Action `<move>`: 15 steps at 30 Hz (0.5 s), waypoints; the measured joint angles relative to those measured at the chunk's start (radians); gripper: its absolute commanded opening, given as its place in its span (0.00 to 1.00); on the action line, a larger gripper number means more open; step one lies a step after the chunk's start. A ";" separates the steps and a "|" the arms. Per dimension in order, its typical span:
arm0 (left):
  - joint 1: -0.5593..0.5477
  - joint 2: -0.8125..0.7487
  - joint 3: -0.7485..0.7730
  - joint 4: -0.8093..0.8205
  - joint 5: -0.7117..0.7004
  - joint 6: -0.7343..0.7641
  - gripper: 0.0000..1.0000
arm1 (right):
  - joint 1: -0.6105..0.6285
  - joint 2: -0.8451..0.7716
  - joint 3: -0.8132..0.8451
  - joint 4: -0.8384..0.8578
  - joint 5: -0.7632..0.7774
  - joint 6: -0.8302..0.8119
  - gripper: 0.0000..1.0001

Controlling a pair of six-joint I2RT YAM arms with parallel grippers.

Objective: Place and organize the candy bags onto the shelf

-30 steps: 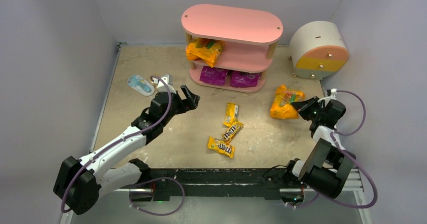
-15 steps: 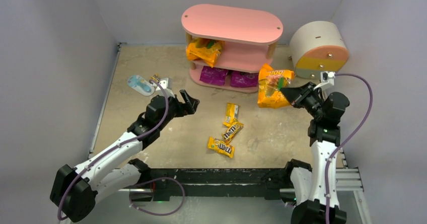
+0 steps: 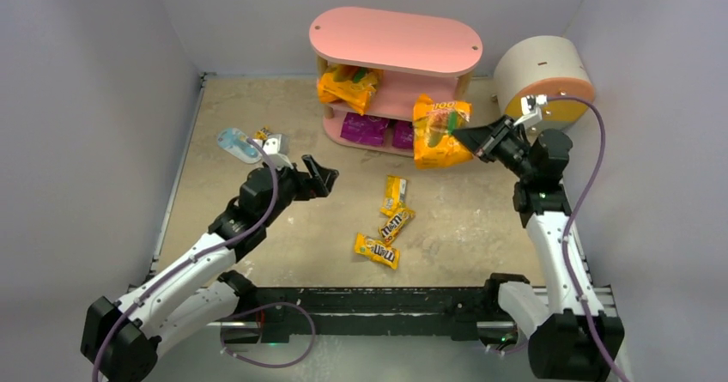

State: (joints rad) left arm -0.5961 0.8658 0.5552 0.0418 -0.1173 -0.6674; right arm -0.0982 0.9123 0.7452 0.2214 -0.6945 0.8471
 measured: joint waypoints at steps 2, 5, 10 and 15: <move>0.000 -0.030 -0.009 -0.002 -0.002 0.000 0.94 | 0.034 0.050 0.030 0.027 0.036 0.014 0.00; 0.000 -0.070 -0.027 -0.017 -0.011 0.000 0.94 | 0.062 0.117 0.062 0.073 0.096 0.045 0.00; 0.000 -0.108 -0.043 -0.049 -0.023 -0.001 0.94 | 0.086 0.232 0.122 0.132 0.203 0.082 0.00; 0.000 -0.135 -0.047 -0.079 -0.035 -0.001 0.94 | 0.119 0.346 0.187 0.169 0.266 0.098 0.00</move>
State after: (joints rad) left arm -0.5961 0.7307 0.5083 -0.0372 -0.1524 -0.6685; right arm 0.0204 1.2587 0.9321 0.3908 -0.4282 0.9447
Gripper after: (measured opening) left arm 0.939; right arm 0.014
